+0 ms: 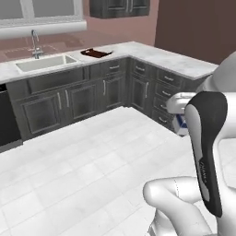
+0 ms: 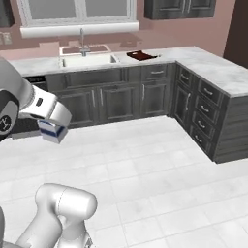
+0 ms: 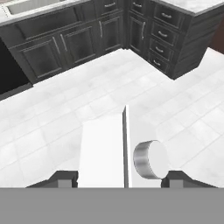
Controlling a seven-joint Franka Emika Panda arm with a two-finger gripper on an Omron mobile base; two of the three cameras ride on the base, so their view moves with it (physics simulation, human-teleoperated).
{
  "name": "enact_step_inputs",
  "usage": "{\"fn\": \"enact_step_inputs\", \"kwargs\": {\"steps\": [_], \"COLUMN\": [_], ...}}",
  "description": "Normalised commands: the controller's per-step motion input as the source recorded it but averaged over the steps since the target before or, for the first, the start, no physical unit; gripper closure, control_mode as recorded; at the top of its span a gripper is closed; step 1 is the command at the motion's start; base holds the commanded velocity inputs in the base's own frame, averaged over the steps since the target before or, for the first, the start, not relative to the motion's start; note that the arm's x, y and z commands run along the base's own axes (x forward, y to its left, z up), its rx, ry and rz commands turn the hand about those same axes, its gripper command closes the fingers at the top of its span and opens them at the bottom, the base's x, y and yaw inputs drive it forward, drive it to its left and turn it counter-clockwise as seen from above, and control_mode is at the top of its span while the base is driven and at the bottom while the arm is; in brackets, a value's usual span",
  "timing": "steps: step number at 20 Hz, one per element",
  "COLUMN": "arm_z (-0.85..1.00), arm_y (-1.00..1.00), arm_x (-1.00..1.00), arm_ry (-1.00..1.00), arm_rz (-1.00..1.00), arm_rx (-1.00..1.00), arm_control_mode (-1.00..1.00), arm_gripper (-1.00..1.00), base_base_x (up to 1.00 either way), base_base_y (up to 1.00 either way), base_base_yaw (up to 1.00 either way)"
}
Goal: Take out the milk from the fridge and place it on the tray on the counter. Then take the sugar cube near the tray and place it in the tray.
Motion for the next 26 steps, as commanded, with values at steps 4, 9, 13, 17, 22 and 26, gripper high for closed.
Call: {"fn": "enact_step_inputs", "kwargs": {"steps": [4, 9, 13, 17, 22, 26], "arm_z": [0.00, 0.00, 0.00, 0.00, 0.00, 0.00], "arm_y": [0.00, 0.00, 0.00, 0.00, 0.00, 0.00], "arm_x": [0.00, 0.00, 0.00, 0.00, 0.00, 0.00], "arm_ry": [0.00, 0.00, 0.00, 0.00, 0.00, 0.00], "arm_rz": [0.00, 0.00, 0.00, 0.00, 0.00, 0.00], "arm_rx": [0.00, 0.00, 0.00, 0.00, 0.00, 0.00], "arm_control_mode": [1.00, 1.00, 1.00, 1.00, 1.00, 1.00], "arm_gripper": [1.00, 1.00, 1.00, 1.00, 1.00, 1.00], "base_base_x": [1.00, 1.00, 1.00, 1.00, 1.00, 1.00], "base_base_y": [-0.71, -0.27, 0.01, 0.05, -0.01, -0.13], "base_base_yaw": [-0.01, 0.00, 0.00, 0.00, 0.00, 0.00]}}
